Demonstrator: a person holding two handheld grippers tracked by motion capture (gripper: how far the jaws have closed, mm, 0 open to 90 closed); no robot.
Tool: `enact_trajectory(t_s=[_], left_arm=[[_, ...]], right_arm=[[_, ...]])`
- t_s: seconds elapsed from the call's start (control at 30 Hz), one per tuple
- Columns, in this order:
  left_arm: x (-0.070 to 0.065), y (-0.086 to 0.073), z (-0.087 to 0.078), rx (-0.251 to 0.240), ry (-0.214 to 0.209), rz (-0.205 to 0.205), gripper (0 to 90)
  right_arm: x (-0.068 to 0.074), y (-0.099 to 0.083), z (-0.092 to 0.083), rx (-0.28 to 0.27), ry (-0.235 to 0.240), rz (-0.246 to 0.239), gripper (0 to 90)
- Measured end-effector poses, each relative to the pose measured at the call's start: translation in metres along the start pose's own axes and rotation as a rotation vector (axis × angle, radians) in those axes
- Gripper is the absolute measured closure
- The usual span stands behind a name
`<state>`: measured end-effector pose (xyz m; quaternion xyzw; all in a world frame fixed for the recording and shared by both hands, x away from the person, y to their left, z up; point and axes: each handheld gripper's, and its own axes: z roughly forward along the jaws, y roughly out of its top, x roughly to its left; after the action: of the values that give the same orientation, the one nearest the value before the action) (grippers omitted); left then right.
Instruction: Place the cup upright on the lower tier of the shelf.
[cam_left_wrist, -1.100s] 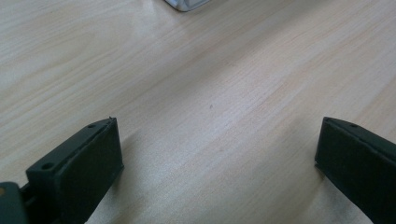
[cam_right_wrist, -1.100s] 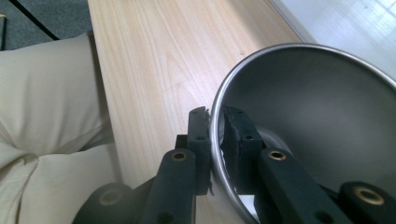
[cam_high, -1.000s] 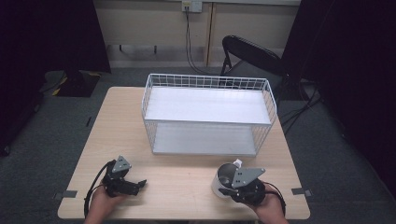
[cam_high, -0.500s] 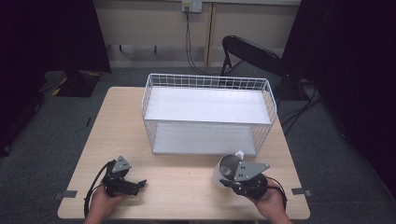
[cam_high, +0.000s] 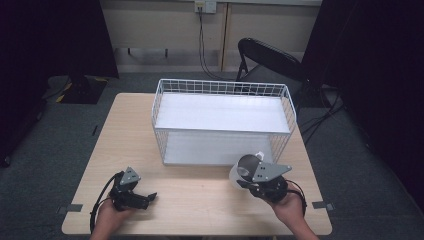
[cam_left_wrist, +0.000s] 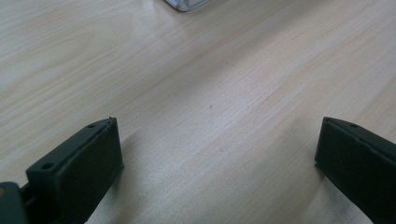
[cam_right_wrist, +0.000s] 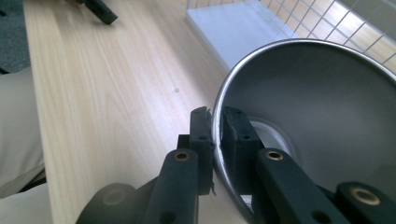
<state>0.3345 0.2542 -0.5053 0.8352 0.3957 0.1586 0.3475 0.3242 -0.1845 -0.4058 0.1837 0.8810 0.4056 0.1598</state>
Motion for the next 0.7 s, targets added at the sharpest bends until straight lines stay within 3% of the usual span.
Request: enact_trajectory(t_s=[0.7], left_arm=[[0.000, 0.000, 0.000, 0.001, 0.000, 0.000, 0.0]], right_arm=[[-0.015, 0.010, 0.007, -0.008, -0.066, -0.008, 82.8]])
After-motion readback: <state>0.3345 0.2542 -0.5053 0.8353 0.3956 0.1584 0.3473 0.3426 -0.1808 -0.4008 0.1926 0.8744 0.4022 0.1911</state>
